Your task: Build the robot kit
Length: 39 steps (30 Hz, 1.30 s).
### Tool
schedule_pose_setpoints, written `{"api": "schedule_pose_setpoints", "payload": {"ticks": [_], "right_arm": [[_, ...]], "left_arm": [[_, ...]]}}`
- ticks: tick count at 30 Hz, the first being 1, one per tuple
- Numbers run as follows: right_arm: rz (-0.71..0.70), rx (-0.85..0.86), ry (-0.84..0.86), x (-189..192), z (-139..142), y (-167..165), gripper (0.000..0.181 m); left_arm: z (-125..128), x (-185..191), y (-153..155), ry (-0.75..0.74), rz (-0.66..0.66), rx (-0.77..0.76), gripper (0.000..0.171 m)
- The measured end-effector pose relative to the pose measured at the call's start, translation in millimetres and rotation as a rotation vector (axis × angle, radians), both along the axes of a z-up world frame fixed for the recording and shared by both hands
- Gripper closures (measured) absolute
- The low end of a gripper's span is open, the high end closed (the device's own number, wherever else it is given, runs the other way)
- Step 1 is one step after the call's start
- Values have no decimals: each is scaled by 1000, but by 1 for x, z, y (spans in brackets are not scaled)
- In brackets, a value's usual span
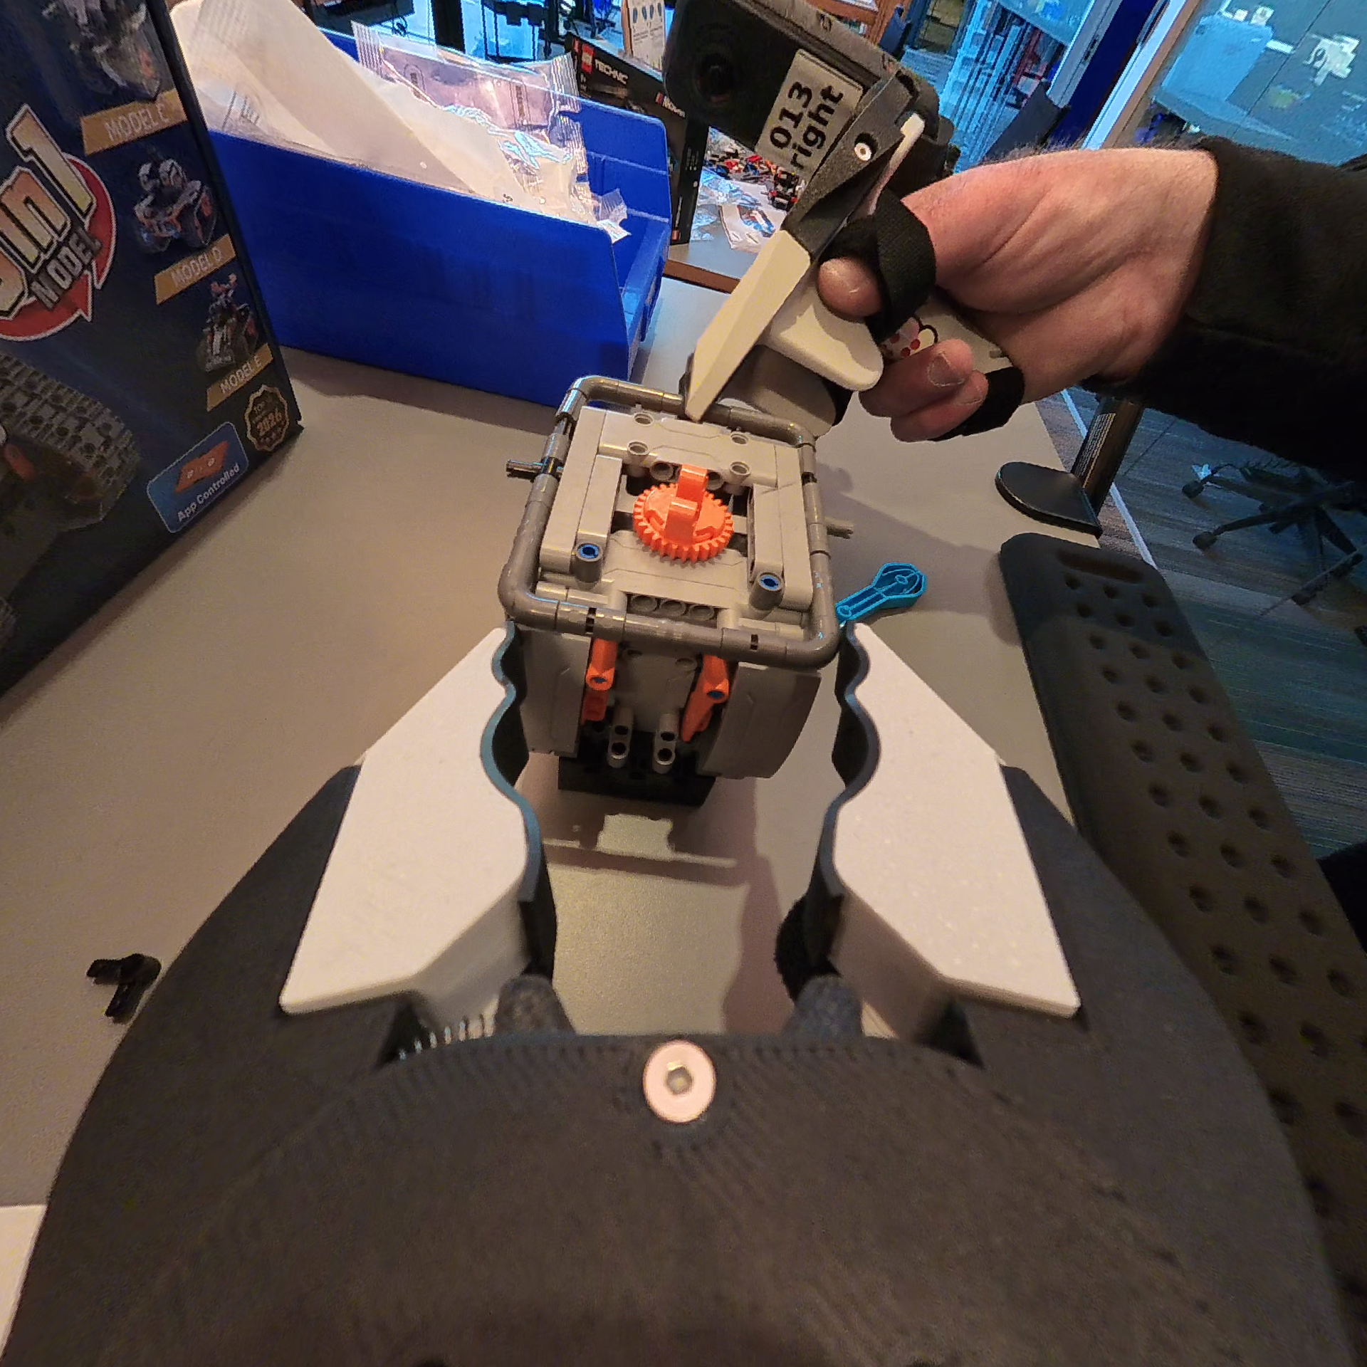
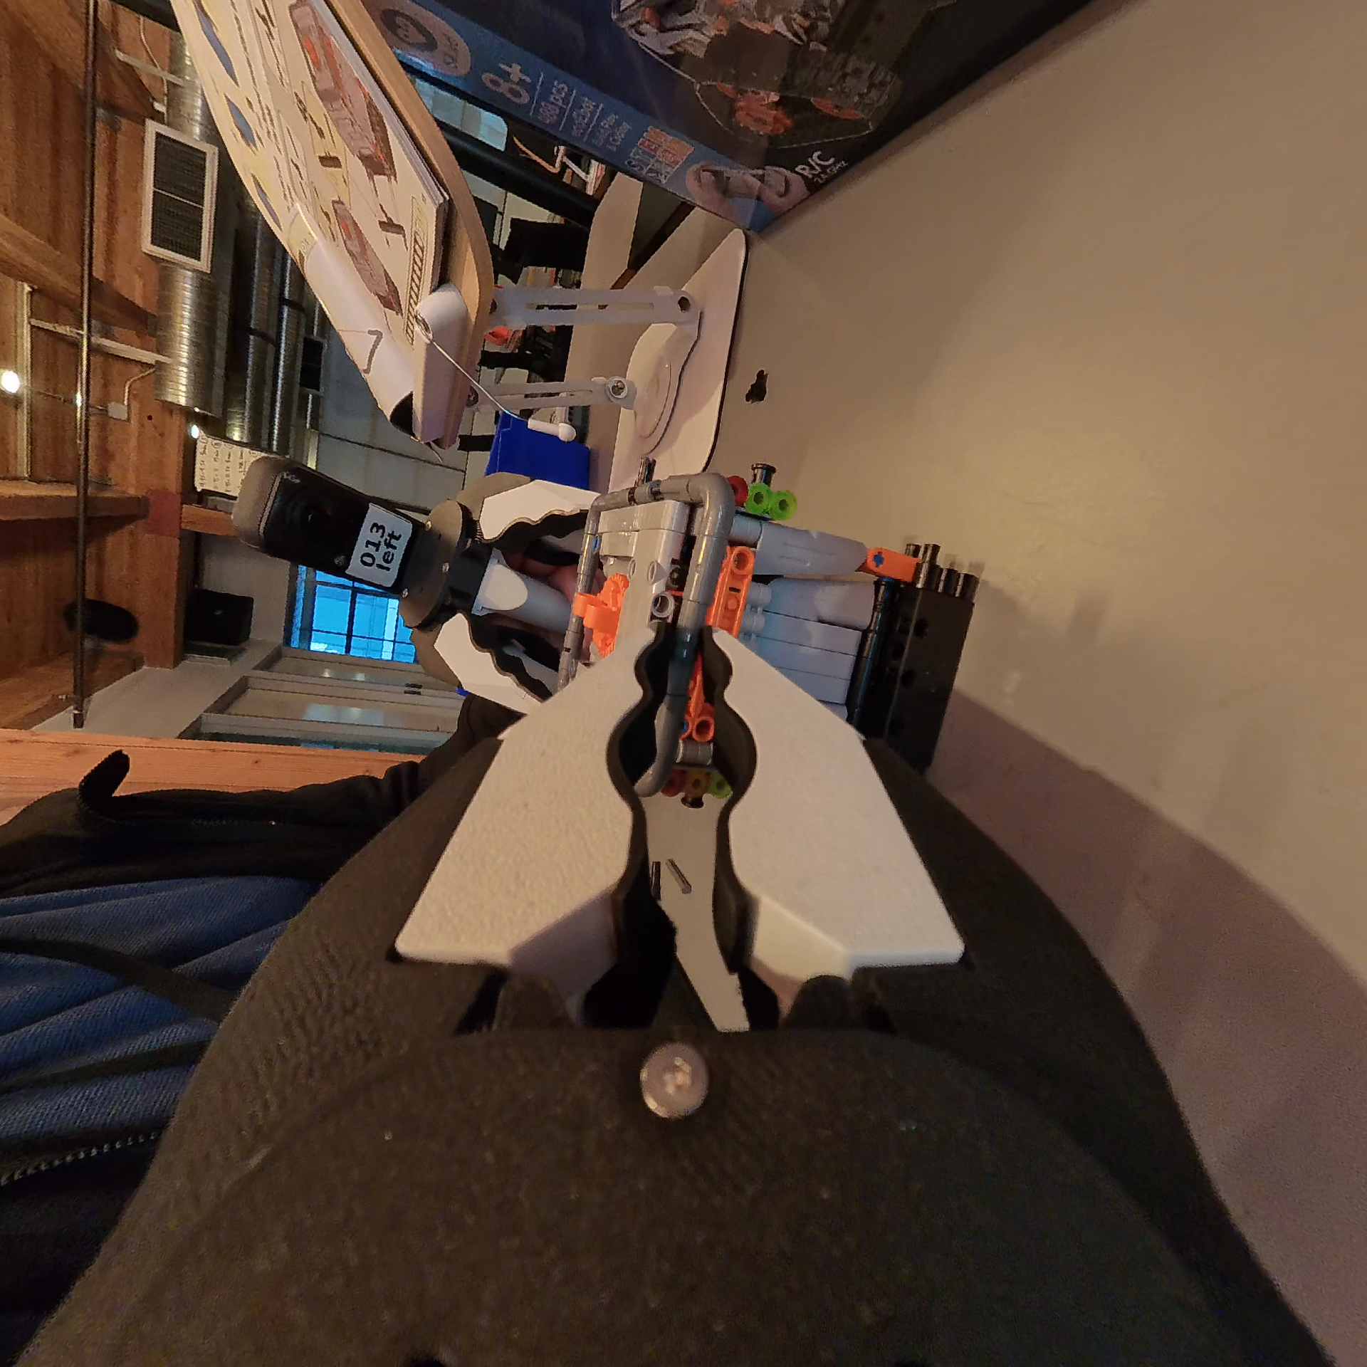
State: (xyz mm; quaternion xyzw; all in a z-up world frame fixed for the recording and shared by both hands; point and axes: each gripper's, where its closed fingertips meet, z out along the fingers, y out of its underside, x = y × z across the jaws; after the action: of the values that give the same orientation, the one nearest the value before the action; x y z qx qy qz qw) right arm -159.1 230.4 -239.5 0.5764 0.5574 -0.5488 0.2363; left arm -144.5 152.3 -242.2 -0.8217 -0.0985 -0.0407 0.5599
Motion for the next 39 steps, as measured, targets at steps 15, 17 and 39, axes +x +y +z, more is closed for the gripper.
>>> {"api": "schedule_pose_setpoints", "payload": {"ticks": [15,17,39], "right_arm": [[26,11,35,0,2,-1,165],[19,12,49,-2,4,1,164],[16,135,134,-25,6,4,161]], "left_arm": [[-2,0,-1,-17,-3,11,88],[-3,0,-1,-17,-4,10,88],[-4,0,-1,-13,-2,17,84]]}}
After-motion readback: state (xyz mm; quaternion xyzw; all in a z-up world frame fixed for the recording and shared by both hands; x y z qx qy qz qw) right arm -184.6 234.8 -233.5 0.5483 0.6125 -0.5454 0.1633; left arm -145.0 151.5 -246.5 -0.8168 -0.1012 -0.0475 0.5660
